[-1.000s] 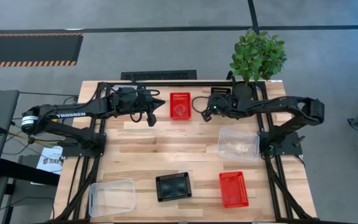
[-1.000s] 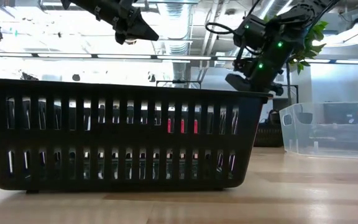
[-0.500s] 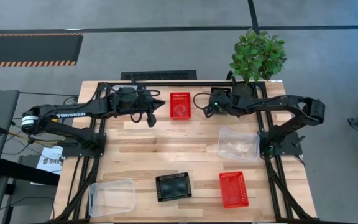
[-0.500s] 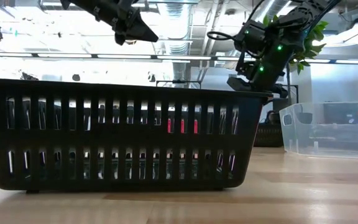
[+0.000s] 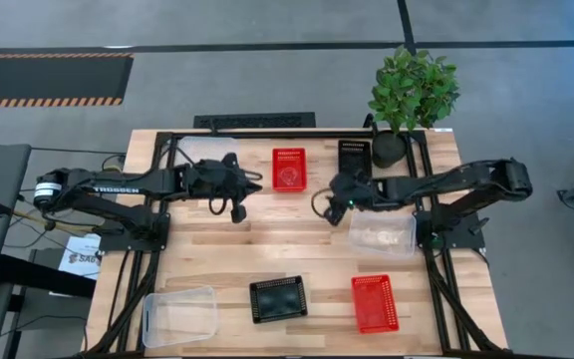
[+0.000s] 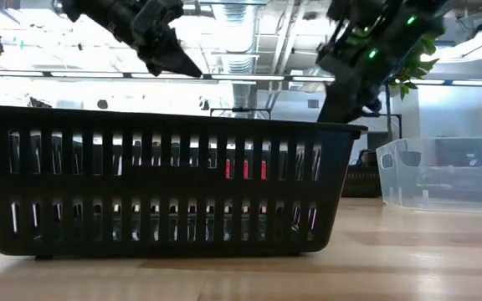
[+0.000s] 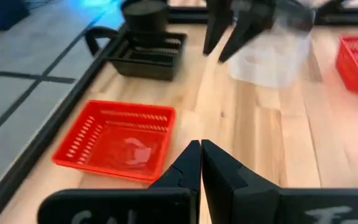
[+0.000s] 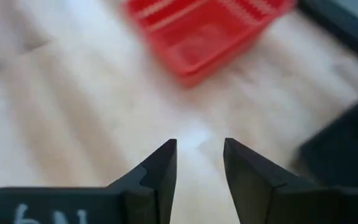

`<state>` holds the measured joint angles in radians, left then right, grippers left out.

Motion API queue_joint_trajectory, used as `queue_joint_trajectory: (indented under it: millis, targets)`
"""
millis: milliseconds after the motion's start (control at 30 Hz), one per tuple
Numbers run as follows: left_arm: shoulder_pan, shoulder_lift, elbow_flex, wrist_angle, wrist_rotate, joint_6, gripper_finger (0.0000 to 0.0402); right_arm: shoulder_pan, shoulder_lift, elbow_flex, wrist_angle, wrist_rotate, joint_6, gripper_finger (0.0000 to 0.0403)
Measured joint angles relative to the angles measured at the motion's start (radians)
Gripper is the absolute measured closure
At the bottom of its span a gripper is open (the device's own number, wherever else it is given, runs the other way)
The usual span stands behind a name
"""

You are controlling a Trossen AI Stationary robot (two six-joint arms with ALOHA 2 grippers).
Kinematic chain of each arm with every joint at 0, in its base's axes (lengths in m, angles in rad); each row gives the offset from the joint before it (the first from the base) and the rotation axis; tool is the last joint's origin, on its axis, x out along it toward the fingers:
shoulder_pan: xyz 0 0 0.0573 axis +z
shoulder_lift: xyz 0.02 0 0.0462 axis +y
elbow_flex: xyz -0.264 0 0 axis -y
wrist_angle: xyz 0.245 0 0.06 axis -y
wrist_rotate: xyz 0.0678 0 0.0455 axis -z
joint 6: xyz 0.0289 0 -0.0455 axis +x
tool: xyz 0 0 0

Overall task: Stack baskets by color
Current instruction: Stack the bottom left transparent bin on the top left transparent bin

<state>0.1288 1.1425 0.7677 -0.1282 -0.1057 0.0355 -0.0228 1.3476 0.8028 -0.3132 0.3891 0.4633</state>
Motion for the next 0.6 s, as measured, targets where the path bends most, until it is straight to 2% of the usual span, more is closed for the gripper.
queue_joint_trajectory:
  millis: [167,233,400,600]
  targets:
    - [-0.042,0.0,-0.086,0.131,0.13,0.063,0.0401,0.092,-0.083,0.0,-0.075,-0.082,0.015,0.0264]
    - [-0.058,0.001,-0.103,0.13,0.154,0.068,0.0401,0.128,-0.118,0.0,-0.122,-0.105,0.029,0.0268]
    - [-0.107,0.001,-0.095,0.035,0.159,-0.033,0.0401,0.22,-0.183,0.0,-0.203,-0.128,0.059,0.0275]
    - [-0.272,0.001,-0.032,-0.197,0.162,-0.223,0.0401,0.288,-0.205,0.0,-0.189,-0.128,0.0,0.0274]
